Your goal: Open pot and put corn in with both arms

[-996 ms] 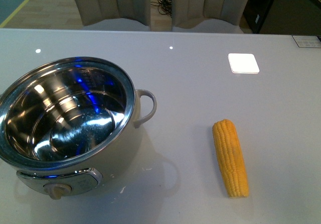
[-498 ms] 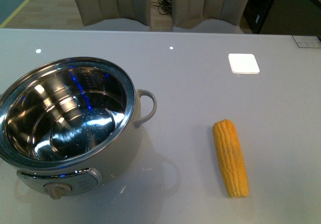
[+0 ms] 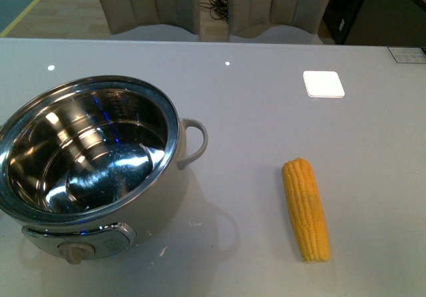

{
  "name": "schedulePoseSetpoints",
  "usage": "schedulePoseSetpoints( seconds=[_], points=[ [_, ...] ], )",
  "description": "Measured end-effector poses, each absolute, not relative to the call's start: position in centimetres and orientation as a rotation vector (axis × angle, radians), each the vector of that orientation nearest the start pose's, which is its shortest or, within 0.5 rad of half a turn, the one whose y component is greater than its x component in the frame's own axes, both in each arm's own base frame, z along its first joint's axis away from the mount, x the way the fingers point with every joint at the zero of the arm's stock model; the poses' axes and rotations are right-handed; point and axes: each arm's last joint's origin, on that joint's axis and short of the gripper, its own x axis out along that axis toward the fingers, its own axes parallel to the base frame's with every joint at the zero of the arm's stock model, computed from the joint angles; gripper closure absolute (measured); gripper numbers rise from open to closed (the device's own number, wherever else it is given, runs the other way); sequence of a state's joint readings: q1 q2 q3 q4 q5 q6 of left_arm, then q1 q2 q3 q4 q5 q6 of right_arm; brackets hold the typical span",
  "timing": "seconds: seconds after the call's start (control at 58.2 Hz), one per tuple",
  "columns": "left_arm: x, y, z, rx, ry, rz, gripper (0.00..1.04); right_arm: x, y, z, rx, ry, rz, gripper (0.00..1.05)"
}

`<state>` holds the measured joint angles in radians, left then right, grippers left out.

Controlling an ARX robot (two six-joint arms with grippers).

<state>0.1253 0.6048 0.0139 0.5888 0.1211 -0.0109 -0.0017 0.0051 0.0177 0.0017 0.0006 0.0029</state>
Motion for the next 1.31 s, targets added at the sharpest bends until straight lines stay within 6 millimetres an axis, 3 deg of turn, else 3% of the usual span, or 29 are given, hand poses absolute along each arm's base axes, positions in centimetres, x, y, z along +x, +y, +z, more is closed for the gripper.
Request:
schedulePoseSetpoints(
  seconds=[0.223, 1.305],
  points=[
    [12.7, 0.1, 17.0, -0.01, -0.009, -0.003, 1.01, 9.7, 0.0, 16.9, 0.003, -0.014, -0.002, 0.09],
    [9.7, 0.0, 16.8, -0.009, -0.009, 0.002, 1.01, 9.7, 0.0, 16.9, 0.003, -0.014, -0.002, 0.09]
  ],
)
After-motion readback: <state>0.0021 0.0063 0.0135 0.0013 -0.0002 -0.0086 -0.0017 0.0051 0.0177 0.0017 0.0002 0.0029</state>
